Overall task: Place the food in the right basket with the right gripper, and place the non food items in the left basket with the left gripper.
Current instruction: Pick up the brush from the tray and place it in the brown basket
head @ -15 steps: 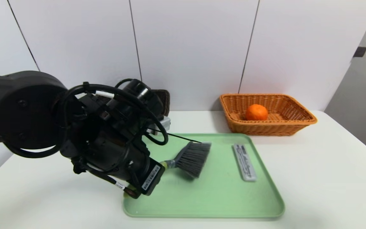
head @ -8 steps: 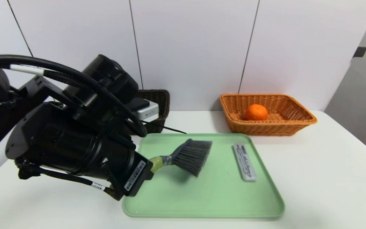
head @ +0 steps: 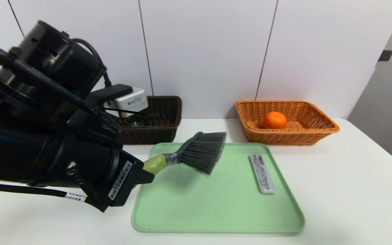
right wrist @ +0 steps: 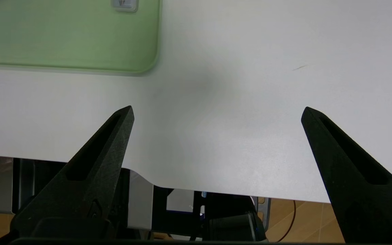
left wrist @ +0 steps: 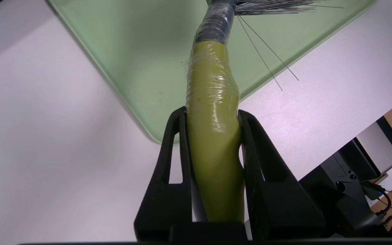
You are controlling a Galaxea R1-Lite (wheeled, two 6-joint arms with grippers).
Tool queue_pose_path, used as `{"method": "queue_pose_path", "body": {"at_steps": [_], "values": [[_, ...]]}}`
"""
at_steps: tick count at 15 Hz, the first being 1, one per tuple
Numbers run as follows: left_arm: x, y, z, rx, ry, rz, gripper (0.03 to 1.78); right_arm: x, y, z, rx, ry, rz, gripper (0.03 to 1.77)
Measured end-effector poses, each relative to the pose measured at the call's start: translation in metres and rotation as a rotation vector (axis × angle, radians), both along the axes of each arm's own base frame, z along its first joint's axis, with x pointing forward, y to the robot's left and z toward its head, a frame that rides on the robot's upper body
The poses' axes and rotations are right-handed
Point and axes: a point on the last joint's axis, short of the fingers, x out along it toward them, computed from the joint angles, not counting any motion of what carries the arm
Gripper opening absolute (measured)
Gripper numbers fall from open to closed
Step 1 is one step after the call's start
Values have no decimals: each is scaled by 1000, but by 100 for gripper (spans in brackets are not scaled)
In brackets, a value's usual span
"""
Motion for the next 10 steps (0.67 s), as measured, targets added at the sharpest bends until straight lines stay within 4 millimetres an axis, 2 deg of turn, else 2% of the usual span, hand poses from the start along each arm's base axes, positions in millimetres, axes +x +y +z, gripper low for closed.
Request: {"method": "queue_pose_path", "body": {"at_steps": [5, 10], "values": [[-15, 20, 18, -39, -73, 47, 44, 0, 0, 0, 3, 1, -4, 170], [-15, 43, 37, -49, -148, 126, 44, 3, 1, -1, 0, 10, -3, 170]]}}
